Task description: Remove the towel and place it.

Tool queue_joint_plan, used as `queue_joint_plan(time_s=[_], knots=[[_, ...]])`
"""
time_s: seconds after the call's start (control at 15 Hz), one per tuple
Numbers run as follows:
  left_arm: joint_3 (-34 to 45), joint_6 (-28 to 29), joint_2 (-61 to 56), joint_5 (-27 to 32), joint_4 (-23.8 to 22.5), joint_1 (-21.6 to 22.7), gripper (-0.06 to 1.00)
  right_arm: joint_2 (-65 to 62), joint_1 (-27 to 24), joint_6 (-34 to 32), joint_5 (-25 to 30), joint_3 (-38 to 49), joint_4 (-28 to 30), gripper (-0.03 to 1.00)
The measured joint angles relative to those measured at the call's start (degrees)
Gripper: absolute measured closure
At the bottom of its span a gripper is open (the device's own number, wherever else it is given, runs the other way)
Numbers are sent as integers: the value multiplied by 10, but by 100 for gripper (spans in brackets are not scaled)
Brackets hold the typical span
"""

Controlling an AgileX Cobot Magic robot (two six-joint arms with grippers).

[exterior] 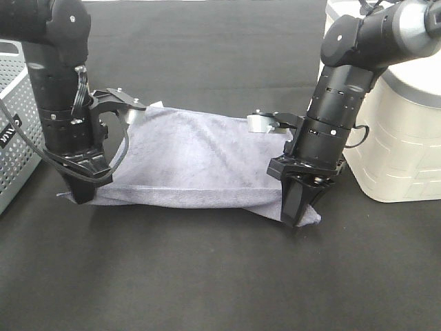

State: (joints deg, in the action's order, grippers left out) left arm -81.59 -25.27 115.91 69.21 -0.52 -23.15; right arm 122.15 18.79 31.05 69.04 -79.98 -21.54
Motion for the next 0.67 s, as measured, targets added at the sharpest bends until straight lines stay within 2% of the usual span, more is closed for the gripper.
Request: queue_joint_plan(time_s=[0.13,0.4,0.67], knots=[[0,-2,0,0,-2,0,94,0,0,-12,0,0,1,62],[0,-4,0,1,-4,0,94,-2,0,-97,1,1,25,37],[3,-1,0,1,-4,0,94,-48,0,-114,1,36,32,32]])
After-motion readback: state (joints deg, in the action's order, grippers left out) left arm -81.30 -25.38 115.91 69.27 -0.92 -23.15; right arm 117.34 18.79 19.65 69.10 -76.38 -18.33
